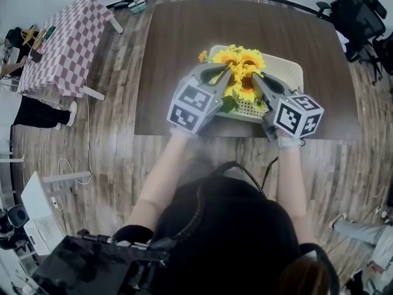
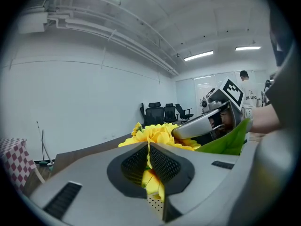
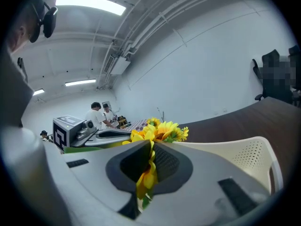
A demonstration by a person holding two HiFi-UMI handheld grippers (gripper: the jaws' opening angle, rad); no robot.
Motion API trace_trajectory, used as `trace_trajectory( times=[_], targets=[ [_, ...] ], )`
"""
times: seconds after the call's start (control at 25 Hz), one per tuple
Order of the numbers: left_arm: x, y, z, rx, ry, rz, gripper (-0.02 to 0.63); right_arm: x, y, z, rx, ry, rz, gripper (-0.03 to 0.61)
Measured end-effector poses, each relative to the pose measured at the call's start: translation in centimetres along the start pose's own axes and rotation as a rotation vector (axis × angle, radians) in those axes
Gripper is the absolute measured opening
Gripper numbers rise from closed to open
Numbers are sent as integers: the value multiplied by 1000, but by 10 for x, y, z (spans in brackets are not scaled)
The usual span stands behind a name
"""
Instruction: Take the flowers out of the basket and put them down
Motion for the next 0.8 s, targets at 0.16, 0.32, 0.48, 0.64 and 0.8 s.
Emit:
trace_trajectory(
  times=[0.16,0.32,0.48,0.64,0.8],
  targets=[
    [-11,9,-5,18,1,-5,12,-9,-6,-10,9,15,-1,12],
    [-19,18,-7,28,1,-16,12,-17,-12,-16,22,11,-23,12],
    [-26,30,-12,44,6,-27,11,-27,-15,-23,40,1,-56,12],
    [-44,48,-9,52,6,-46,11,-45,-32,-32,36,14,-76,12],
    [-45,57,-12,61,11,-81,11,-51,-34,-38,37,36,-110,12]
  ],
)
Point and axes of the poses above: the fingertips, and each gripper's own axes: y backward along the fingers, x to its right, z out of its underside, the point moved 7 cm from there along y, backward along the fingers, and after that the axes turned 9 degrees about -x, right-handed, at the moved point
